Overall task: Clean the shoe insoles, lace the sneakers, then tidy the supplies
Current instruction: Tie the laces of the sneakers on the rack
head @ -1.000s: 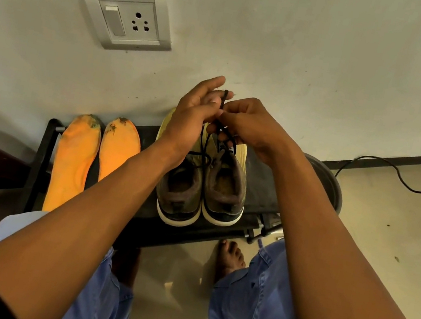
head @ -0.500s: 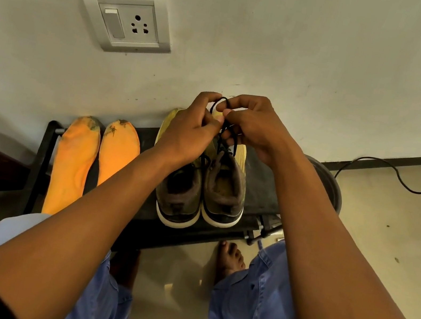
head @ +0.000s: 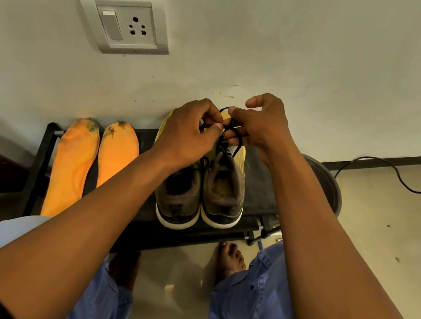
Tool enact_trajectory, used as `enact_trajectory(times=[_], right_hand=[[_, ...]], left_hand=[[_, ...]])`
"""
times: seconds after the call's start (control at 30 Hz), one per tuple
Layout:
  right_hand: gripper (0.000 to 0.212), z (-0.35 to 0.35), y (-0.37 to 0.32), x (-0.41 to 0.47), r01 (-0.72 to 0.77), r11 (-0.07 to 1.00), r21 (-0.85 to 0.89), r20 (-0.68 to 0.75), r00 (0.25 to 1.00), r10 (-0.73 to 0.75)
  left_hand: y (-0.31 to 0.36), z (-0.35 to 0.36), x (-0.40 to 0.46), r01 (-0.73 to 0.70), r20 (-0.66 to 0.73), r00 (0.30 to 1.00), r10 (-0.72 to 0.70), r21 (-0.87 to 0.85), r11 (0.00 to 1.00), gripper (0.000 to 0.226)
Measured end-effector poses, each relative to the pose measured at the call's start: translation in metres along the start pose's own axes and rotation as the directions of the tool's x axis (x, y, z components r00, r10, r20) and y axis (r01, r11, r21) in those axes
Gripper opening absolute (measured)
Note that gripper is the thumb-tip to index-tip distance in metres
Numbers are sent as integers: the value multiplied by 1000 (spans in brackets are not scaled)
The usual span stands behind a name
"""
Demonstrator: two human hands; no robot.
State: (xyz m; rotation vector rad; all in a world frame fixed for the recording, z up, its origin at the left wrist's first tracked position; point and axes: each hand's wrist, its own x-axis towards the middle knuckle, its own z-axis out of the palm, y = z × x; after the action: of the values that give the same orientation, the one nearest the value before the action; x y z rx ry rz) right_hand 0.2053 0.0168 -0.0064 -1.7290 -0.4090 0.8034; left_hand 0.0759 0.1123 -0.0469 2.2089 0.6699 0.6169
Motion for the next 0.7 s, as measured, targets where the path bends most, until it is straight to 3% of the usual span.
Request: enact_trajectory(times=[0.37, 0.57, 0.7], right_hand=[[6, 1, 3, 6, 52, 986, -160, 16, 999, -50], [20, 3, 1, 9, 78, 977, -199, 68, 996, -65], [16, 3, 5, 13, 85, 934, -346, 87, 995, -58]], left_hand=[[3, -3, -1, 44, -36, 998, -41, 72, 996, 24], [1, -7, 1, 73, -59, 996, -68, 93, 993, 20], [-3, -8, 1, 82, -42, 996, -78, 86, 993, 9]])
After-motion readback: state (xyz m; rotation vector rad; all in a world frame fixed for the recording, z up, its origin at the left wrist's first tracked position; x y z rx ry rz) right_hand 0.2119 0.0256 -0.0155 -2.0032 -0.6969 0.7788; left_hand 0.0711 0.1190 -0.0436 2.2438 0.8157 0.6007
